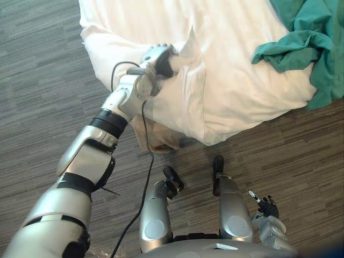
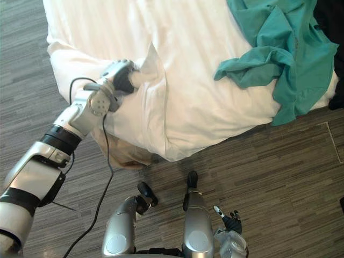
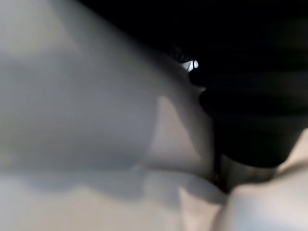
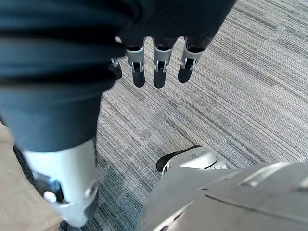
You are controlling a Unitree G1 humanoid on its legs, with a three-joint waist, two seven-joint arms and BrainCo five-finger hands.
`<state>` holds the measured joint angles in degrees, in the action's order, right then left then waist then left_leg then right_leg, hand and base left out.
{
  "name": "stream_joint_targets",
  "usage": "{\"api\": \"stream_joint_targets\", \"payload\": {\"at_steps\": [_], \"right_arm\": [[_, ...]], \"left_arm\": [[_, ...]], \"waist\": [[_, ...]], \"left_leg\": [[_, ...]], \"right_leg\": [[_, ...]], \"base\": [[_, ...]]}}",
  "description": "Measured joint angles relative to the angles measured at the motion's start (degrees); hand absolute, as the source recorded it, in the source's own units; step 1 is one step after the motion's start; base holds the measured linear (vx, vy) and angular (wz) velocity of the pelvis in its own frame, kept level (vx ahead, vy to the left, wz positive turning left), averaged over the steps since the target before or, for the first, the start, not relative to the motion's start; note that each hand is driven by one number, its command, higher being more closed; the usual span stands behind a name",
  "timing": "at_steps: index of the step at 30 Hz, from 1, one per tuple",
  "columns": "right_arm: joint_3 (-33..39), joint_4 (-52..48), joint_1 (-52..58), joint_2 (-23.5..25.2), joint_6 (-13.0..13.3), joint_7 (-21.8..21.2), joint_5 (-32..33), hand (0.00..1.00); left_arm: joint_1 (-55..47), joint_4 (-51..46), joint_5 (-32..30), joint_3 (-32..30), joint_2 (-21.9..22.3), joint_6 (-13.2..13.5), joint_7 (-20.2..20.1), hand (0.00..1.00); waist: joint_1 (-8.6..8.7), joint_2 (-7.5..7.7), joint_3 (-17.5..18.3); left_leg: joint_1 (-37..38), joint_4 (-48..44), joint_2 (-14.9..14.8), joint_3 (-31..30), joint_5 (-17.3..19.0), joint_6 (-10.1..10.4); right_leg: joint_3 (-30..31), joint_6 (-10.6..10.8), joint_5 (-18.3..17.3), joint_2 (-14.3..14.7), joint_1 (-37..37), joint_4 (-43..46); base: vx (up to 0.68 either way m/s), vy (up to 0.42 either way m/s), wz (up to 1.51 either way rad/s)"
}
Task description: Tidy the bed and pick cloth on bed and put in laundry
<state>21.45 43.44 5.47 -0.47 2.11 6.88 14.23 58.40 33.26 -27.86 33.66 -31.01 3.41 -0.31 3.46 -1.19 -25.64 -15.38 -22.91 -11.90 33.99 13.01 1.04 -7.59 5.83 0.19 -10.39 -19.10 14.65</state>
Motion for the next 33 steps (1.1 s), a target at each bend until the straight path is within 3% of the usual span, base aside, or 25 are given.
{"api": "stream_joint_targets", "payload": {"at_steps": [2,7,8,13,17,22,25,33], "right_arm": [[-0.2,0.3,0.7,0.0,-0.2,-0.1,-0.7,0.0],[-0.1,2.7,5.9,0.0,-0.8,-0.6,-4.4,0.0],[0.0,4.0,6.7,0.0,-1.2,-0.9,-5.2,0.0],[0.6,8.3,7.5,-0.6,-2.3,-2.4,-8.9,0.0],[0.6,9.5,7.8,-0.9,-2.9,-3.0,-9.5,0.0],[0.6,9.9,7.8,-0.4,-3.1,-3.3,-11.2,0.0],[0.7,10.6,8.3,-0.3,-3.7,-3.3,-11.2,0.0],[1.2,11.6,8.8,0.3,-4.2,-3.3,-9.8,0.0]], "left_arm": [[-2.7,-2.7,-0.4,2.5,-1.6,0.4,-1.3,1.0],[-20.6,-12.7,-0.2,4.5,-8.2,2.9,-4.0,1.0],[-26.2,-14.6,-0.2,3.7,-9.8,3.5,-4.7,0.0],[-45.0,-17.2,3.2,-8.2,-10.9,4.7,-5.8,0.0],[-53.3,-16.4,4.3,-15.9,-8.8,4.7,-5.6,0.0],[-60.5,-9.8,4.2,-31.7,0.5,2.8,-1.3,0.0],[-64.0,-7.2,4.2,-39.3,4.7,0.0,1.4,0.0],[-74.0,-5.3,6.5,-58.7,14.9,-2.8,5.1,0.0]], "waist": [[-0.04,-0.05,0.2],[-0.18,-0.34,6.3],[-0.37,-0.48,8.0],[-1.04,-0.78,12.3],[-1.33,-0.65,16.0],[-1.59,0.53,19.6],[-3.07,1.02,20.7],[-4.61,1.73,23.5]], "left_leg": [[1.9,1.0,0.2,-0.1,-0.3,0.4],[7.9,8.4,2.6,-0.1,-3.5,1.9],[9.5,10.4,3.1,-0.1,-4.3,2.2],[14.0,15.7,4.1,-0.7,-6.6,2.4],[15.9,18.7,4.8,-1.9,-8.2,2.4],[17.6,23.6,6.2,-3.6,-11.2,2.2],[19.8,28.2,6.5,-4.9,-13.9,2.5],[20.4,28.8,6.6,-8.4,-14.2,2.7]], "right_leg": [[-1.4,0.0,0.0,-0.1,2.1,-0.6],[-2.7,0.0,0.0,-0.4,6.8,-3.2],[-2.8,0.0,0.0,-0.2,8.0,-4.0],[-4.5,-0.2,-0.2,0.4,12.6,-7.1],[-5.7,-0.6,-0.4,0.6,14.8,-8.6],[-7.6,-1.0,-1.6,0.6,16.6,-10.4],[-9.0,-0.9,-2.4,1.4,17.6,-10.6],[-12.2,-0.7,-3.7,1.1,20.2,-10.8]], "base": [[-0.01,-0.01,0.07],[0.06,-0.024,0.09],[0.07,-0.045,0.02],[0.04,-0.041,0.08],[-0.02,-0.033,0.16],[-0.08,-0.037,0.17],[-0.09,-0.04,0.13],[-0.01,-0.01,0.25]]}}
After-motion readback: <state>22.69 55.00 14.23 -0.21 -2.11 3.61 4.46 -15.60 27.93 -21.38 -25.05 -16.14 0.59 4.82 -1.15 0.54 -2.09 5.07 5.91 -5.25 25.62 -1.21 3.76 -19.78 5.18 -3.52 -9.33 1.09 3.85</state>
